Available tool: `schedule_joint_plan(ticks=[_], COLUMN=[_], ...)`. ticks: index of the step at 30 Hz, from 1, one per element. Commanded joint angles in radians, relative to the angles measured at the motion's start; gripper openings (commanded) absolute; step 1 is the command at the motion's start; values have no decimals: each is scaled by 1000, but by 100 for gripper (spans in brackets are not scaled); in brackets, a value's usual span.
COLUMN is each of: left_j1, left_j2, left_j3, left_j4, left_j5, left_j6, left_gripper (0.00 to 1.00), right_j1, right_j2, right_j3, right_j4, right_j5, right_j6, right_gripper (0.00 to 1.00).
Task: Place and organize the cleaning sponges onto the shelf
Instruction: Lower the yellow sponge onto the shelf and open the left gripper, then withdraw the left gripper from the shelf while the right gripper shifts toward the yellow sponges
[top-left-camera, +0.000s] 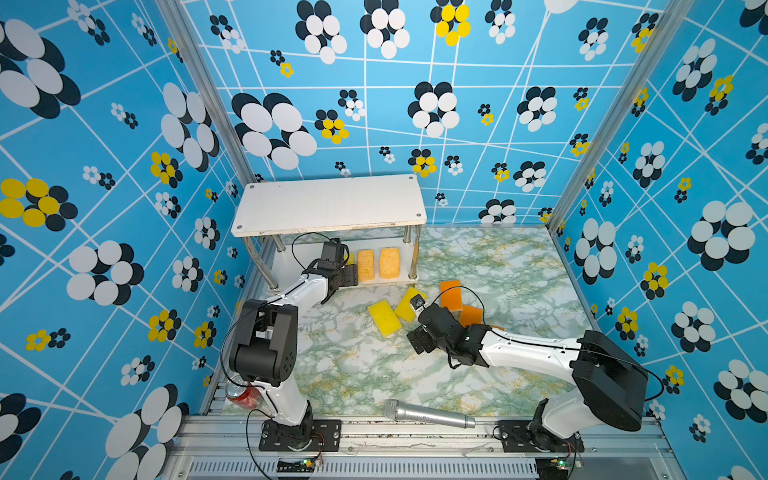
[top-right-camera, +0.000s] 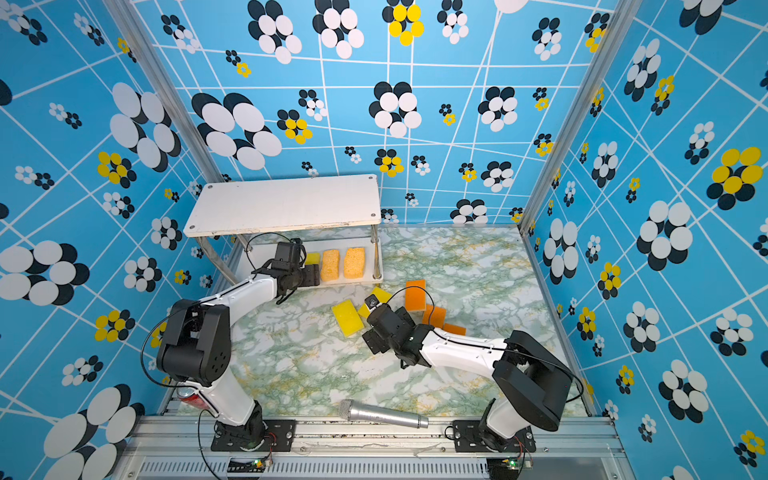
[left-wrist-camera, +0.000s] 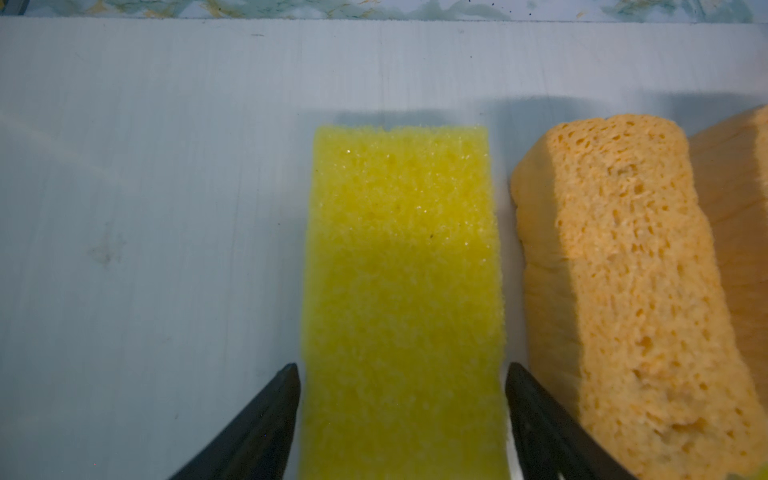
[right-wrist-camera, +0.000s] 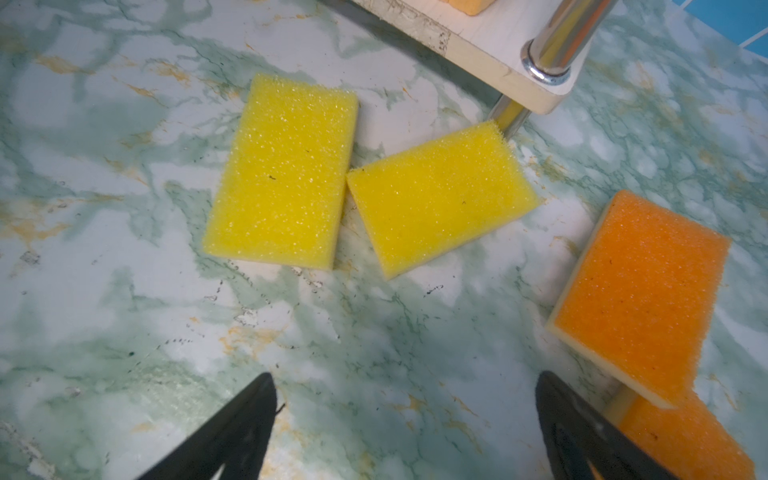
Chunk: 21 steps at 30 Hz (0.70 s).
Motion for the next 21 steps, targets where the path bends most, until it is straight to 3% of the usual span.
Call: schedule_joint_plan(ticks=[1, 5, 21], left_j1=[9, 9, 9], left_j2=[1, -24, -127], left_j3=[17, 5, -54], left_j4=[-30, -31, -19], left_j5=[-10, -23, -35], left_j6=[0, -2, -11], left_gripper=[91, 100, 99], right_j1=[-7, -7, -7], right_j2=[-4, -9, 2], right_j3=[6, 8, 33], right_j4=[-22, -25, -31], right_j5=[19, 19, 6], right_j6=[-11, -12, -19], right_gripper=[99, 99, 99])
